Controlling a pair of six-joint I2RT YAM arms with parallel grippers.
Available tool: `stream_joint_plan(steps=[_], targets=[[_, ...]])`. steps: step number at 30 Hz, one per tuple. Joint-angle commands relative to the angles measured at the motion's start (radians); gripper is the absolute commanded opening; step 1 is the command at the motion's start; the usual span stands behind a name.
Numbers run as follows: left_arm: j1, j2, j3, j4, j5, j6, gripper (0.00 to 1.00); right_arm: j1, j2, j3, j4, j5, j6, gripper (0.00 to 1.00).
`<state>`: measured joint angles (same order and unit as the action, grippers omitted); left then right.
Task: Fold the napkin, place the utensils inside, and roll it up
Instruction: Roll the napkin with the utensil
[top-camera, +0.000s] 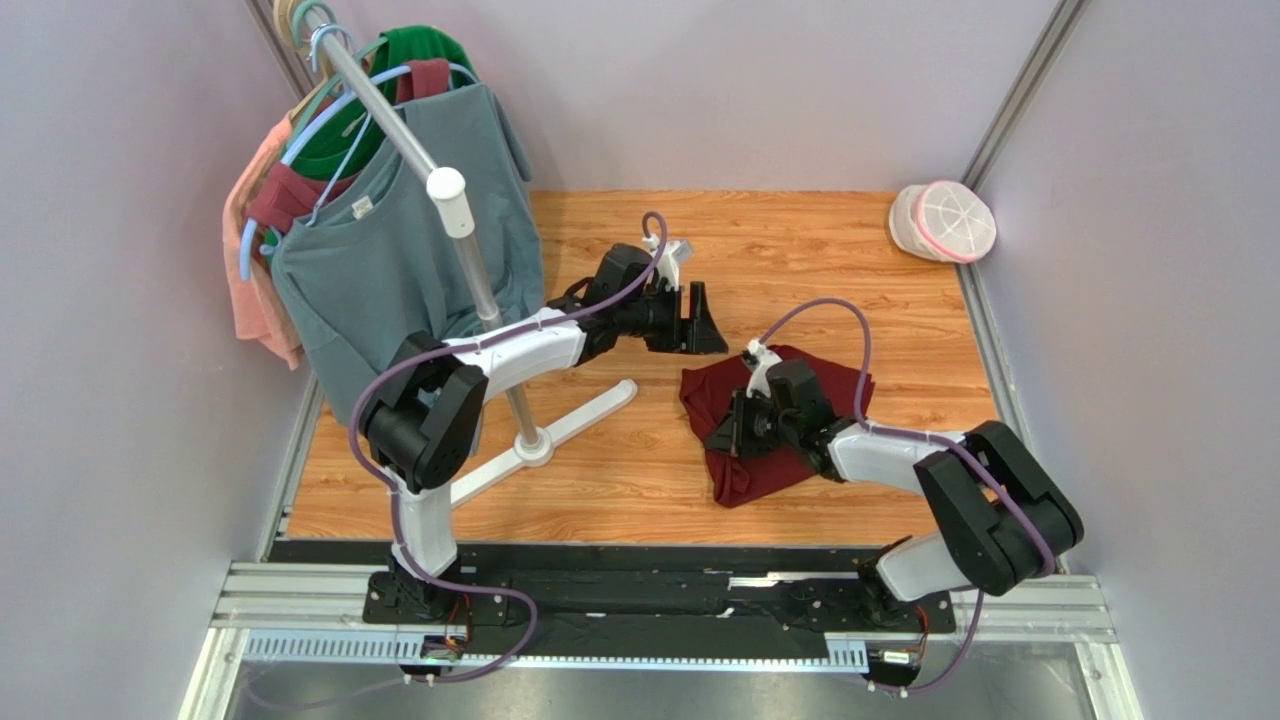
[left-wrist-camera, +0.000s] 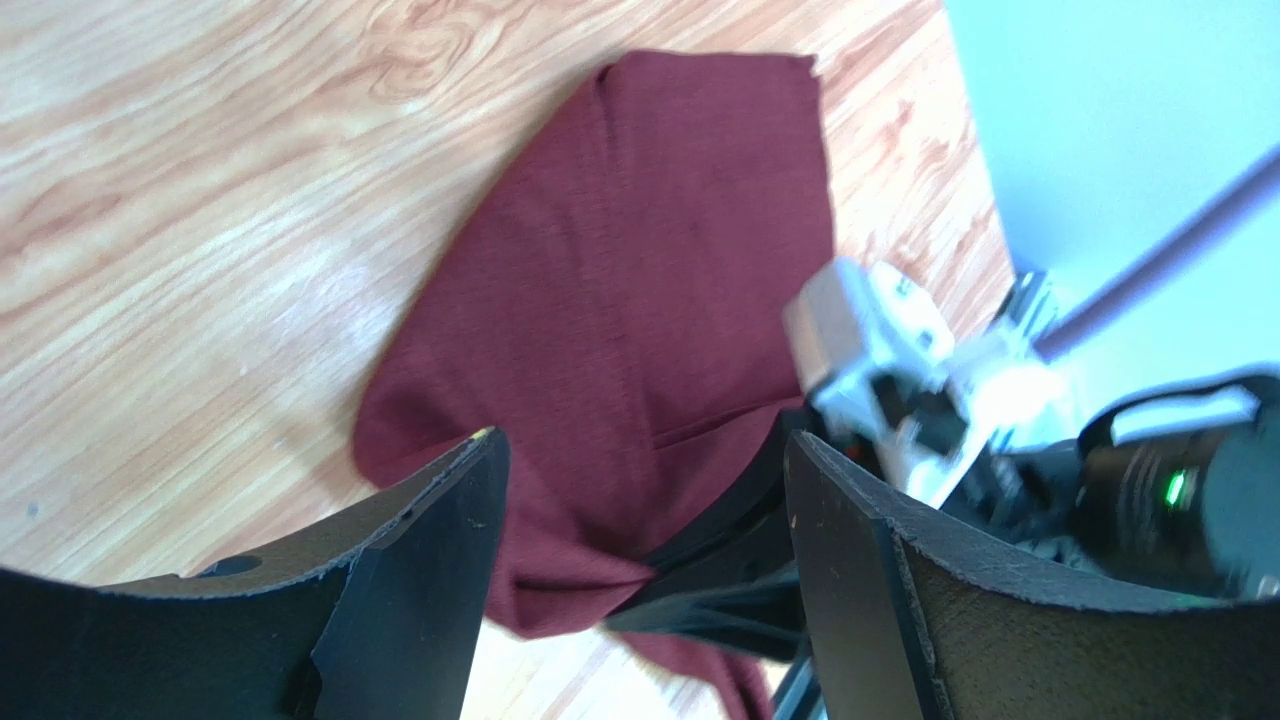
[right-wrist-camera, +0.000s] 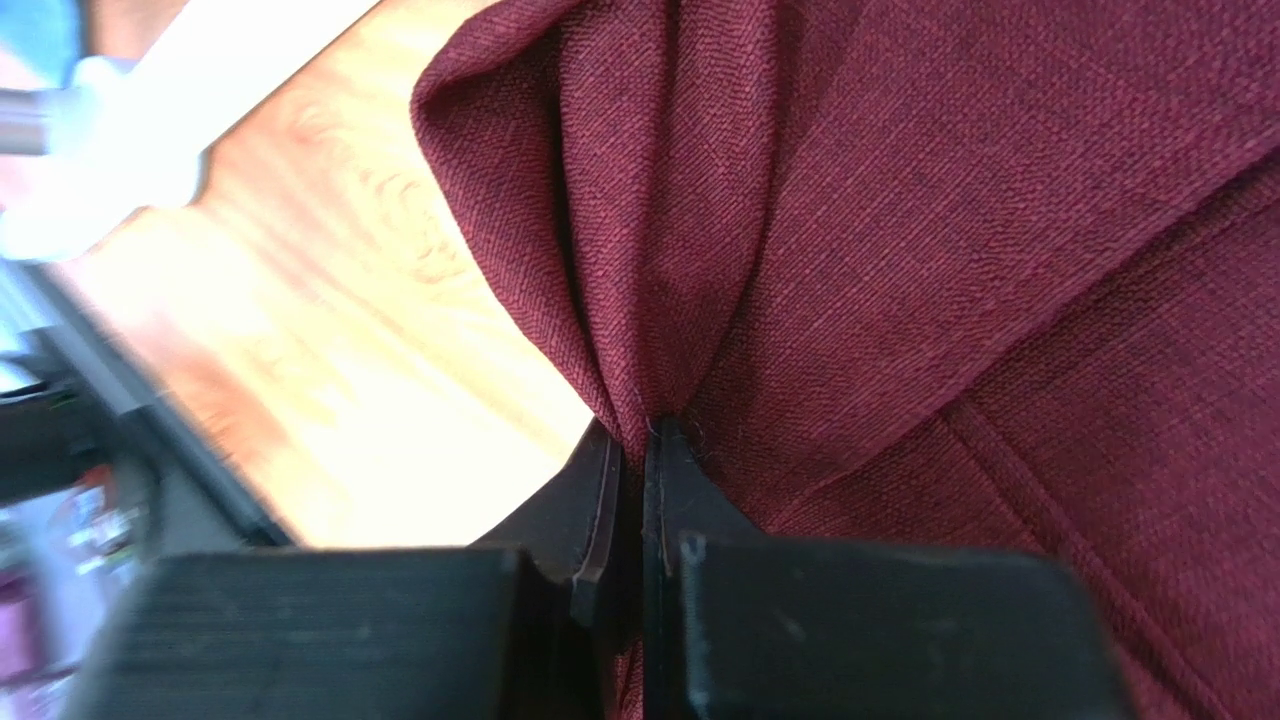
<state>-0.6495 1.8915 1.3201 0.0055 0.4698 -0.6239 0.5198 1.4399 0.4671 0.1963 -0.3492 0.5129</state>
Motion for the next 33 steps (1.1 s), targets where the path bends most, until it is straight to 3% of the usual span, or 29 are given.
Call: stream_joint_plan(steps=[1,8,13,22,33], targets=[[0.019,-0.034,-0.044,0.011,0.003,0.058,0.77,-0.076,0.036,-0.047,0.055,-0.207,0.062,0.0],[0.033,-0.016,-0.122,0.065,0.032,0.044,0.77,-0.185,0.128,-0.051,0.133,-0.359,0.085,0.0],[0.033,0.006,-0.159,0.108,0.033,0.021,0.76,-0.218,0.169,-0.047,0.157,-0.387,0.09,0.0],[0.027,0.098,-0.14,0.156,0.041,-0.03,0.7,-0.239,0.217,-0.042,0.19,-0.41,0.101,0.0],[-0.007,0.188,-0.045,0.099,0.01,-0.036,0.59,-0.238,0.246,-0.038,0.216,-0.419,0.108,0.0]])
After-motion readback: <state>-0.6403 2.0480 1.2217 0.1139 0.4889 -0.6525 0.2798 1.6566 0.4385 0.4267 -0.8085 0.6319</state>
